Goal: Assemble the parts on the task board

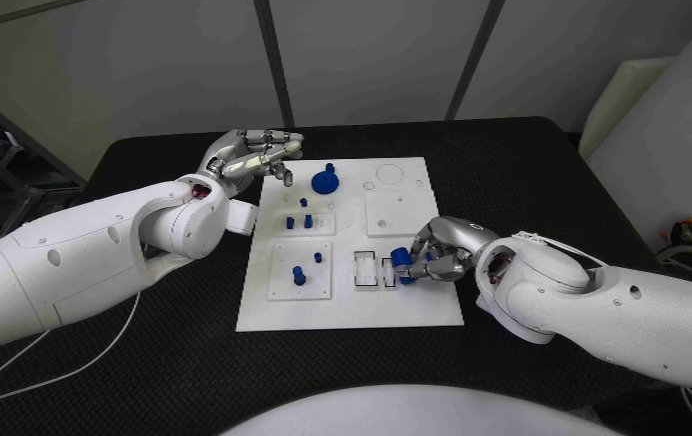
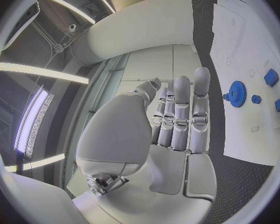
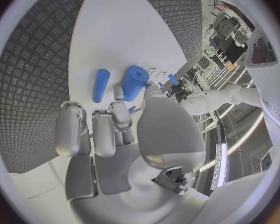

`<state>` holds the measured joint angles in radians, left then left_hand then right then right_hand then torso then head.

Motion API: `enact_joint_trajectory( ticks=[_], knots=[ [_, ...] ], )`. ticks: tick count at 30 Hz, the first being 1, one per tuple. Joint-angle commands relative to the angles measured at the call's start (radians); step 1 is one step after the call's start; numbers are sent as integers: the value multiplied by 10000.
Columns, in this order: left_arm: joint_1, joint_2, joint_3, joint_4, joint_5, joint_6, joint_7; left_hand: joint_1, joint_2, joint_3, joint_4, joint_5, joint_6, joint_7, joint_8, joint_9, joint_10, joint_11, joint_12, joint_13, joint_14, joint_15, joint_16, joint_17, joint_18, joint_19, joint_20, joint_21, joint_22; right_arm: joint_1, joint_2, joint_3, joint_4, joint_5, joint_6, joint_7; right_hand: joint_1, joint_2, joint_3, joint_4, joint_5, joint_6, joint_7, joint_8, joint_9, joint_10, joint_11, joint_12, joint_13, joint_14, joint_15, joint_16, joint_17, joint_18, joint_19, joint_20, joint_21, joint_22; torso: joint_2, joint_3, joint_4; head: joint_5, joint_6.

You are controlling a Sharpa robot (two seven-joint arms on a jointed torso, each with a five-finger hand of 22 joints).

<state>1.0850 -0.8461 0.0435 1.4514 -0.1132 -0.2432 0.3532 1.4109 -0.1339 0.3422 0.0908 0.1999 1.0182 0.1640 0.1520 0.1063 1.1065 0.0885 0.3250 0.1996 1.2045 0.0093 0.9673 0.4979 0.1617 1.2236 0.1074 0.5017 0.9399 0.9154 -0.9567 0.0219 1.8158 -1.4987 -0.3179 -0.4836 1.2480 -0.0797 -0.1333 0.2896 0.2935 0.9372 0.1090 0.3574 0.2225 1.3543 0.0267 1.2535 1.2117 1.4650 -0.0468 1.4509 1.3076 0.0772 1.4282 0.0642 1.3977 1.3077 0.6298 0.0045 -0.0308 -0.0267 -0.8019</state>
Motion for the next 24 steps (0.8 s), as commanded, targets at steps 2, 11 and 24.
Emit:
enact_joint_trajectory(
  ticks=[2,11,24],
  knots=[
    [14,-6,6,17,22,100,42,-12,77,-63,2,-8,-89,7,54,-13,-46,-3,54,10,-78,10,-15,-10,201,-74,0,-50,-17,-64,51,-39,-46,-50,225,-362,28,146,-42,-16,-6,-90,0,76,-2,-25,22,7,32,604,43,65,82,-183,22,22,48,62,-6,7,-22,15,5],
    [13,9,6,9,22,110,34,-12,77,-63,2,-8,-89,7,54,-13,-46,-3,54,10,-78,10,-15,-10,201,-74,0,-50,-17,-76,90,-39,-113,-51,240,-470,281,232,-148,-54,375,-168,0,214,78,-9,20,29,132,609,43,87,134,-190,33,25,71,105,-7,9,-13,-18,23],
    [12,36,5,11,22,133,25,-12,77,-63,2,-8,-89,7,54,-13,-46,-3,54,10,-78,10,-15,-10,201,-74,0,-50,-17,-78,166,-41,-165,36,285,-843,791,237,-348,-132,1347,-252,-4,434,200,15,13,30,270,624,41,134,249,-199,48,25,103,168,4,6,-18,1,16]
  ],
)
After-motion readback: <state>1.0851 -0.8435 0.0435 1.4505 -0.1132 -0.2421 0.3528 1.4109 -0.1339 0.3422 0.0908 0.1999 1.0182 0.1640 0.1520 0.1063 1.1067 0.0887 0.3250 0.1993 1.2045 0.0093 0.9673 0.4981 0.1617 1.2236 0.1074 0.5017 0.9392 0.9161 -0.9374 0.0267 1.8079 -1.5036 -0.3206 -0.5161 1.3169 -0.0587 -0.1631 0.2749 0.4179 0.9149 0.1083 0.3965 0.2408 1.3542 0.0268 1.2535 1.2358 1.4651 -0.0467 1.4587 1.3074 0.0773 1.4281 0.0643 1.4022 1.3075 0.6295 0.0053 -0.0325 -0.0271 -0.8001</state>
